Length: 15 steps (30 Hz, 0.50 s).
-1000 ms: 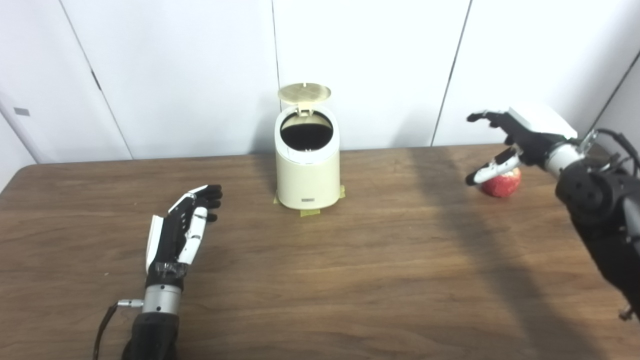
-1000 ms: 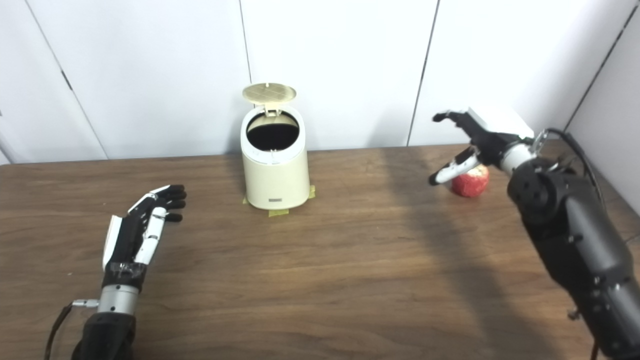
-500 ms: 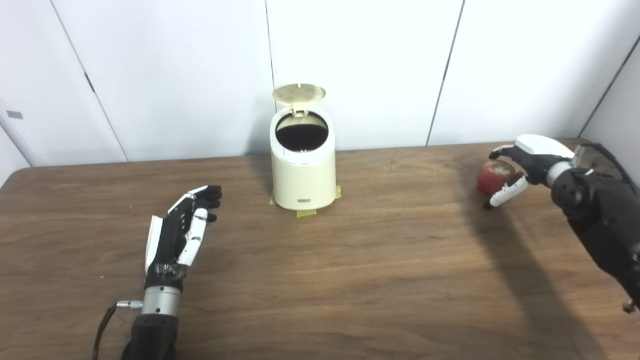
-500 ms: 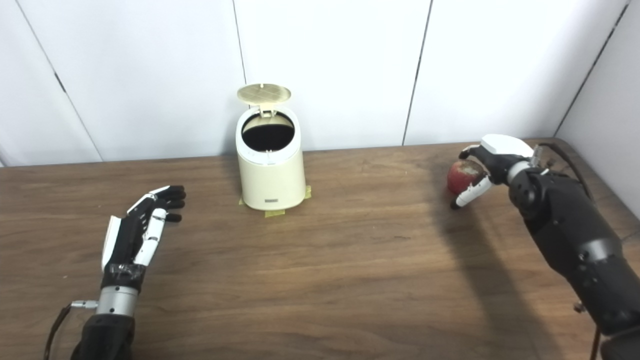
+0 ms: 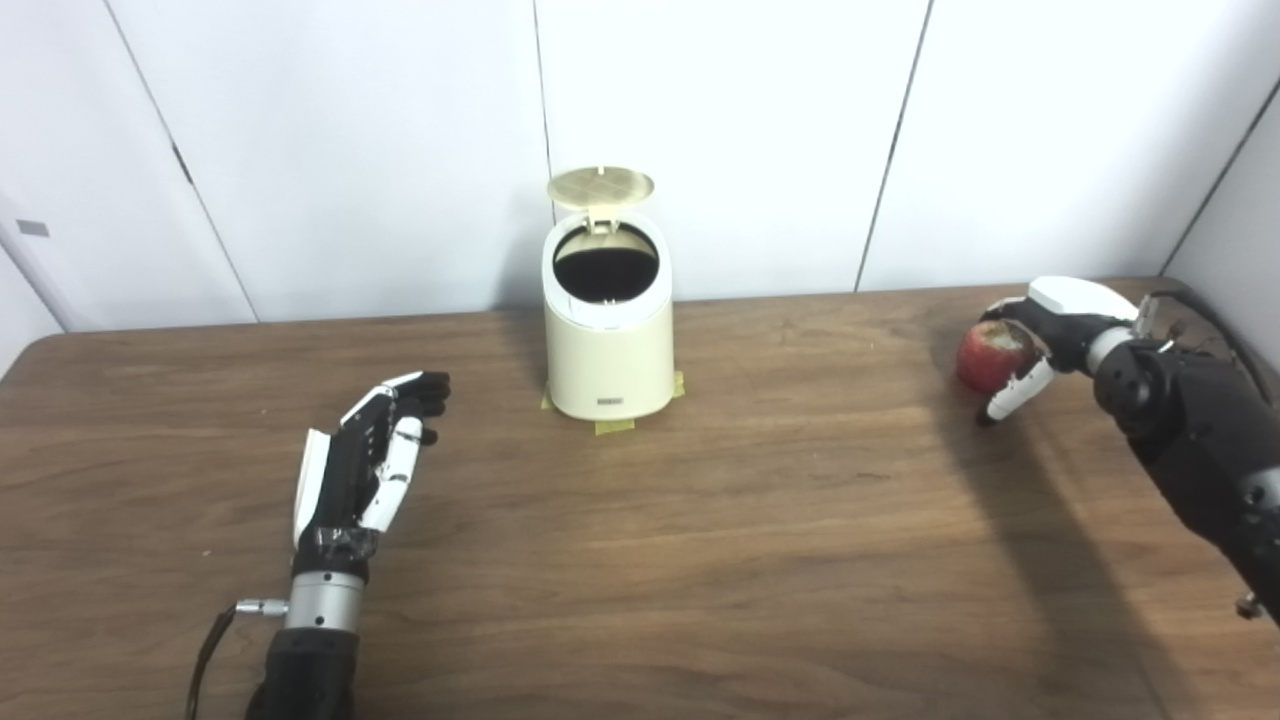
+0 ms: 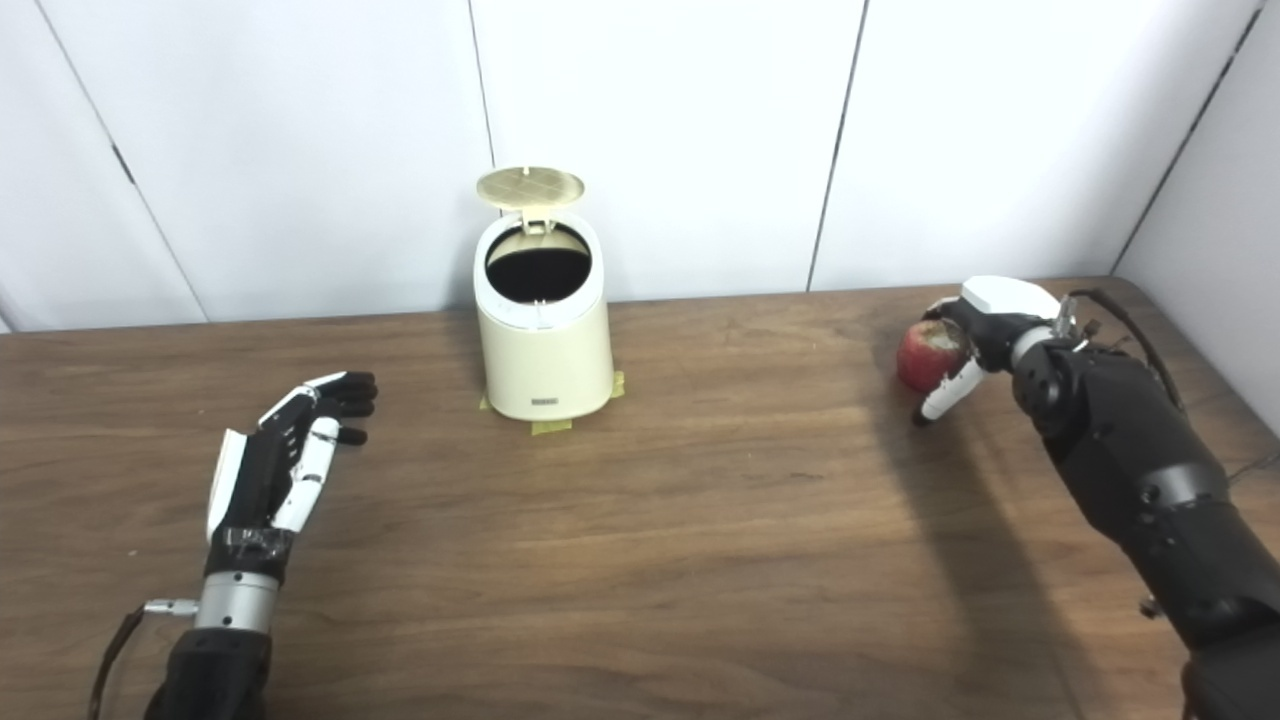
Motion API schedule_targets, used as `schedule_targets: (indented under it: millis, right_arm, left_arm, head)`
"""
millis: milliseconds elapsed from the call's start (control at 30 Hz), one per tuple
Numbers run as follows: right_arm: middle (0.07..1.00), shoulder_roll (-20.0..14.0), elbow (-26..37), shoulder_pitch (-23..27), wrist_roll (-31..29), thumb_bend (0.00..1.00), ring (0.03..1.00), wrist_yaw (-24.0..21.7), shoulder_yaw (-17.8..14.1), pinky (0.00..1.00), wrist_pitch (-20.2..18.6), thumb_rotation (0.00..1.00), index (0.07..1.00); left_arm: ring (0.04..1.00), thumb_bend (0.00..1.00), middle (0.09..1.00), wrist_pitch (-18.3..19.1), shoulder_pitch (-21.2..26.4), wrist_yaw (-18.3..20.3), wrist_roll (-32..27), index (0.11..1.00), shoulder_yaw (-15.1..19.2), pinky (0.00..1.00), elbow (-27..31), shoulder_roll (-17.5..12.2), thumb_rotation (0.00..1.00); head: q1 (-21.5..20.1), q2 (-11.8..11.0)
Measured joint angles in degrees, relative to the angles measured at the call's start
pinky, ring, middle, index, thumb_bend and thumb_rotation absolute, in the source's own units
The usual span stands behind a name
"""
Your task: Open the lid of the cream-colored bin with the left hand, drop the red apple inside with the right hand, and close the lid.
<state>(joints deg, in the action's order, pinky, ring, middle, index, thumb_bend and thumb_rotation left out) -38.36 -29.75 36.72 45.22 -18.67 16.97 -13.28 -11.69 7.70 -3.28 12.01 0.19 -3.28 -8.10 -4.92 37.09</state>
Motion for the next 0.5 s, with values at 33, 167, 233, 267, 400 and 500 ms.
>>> schedule_targets:
  millis: [33,167,233,267,400,500]
  right_arm:
    - [0.878,0.1,-0.6,0.5,-0.1,0.95,0.817,0.1,0.1,0.65,0.3,0.28,0.841]
    - [0.862,0.3,-0.7,1.4,-0.5,0.93,0.79,0.1,0.2,0.62,0.3,0.2,0.829]
    - [0.857,0.5,-0.6,1.6,-0.8,0.92,0.776,0.1,0.4,0.61,0.4,0.19,0.824]
    - [0.858,0.6,-0.6,1.6,-0.9,0.92,0.776,0.1,0.6,0.61,0.4,0.18,0.825]
    - [0.856,1.4,-0.6,1.6,-1.0,0.9,0.784,0.1,1.1,0.62,0.3,0.16,0.826]
    - [0.845,1.5,-0.7,1.6,-1.2,0.9,0.78,-0.1,1.3,0.63,0.4,0.14,0.826]
  left_arm:
    - [0.716,0.19,0.729,0.0,0.0,0.0,0.1,0.722,0.0,0.62,0.0,0.0,0.78]
    - [0.716,0.17,0.729,0.0,0.0,0.0,0.8,0.721,-0.1,0.62,0.2,0.0,0.78]
    - [0.72,0.17,0.732,0.0,0.0,0.0,1.2,0.724,-0.1,0.63,0.3,0.0,0.77]
    - [0.719,0.17,0.732,0.0,-0.1,0.0,1.2,0.724,0.0,0.62,0.3,0.0,0.76]
    - [0.719,0.17,0.731,0.3,-0.3,0.0,1.2,0.724,0.0,0.63,0.7,0.0,0.75]
    - [0.719,0.17,0.732,0.7,-0.5,0.1,1.3,0.724,0.0,0.63,1.1,0.0,0.75]
  head:
    - [0.1,0.1]
    - [0.4,0.2]
    - [0.4,0.3]
    - [0.4,0.3]
    - [0.6,0.4]
    - [0.6,0.4]
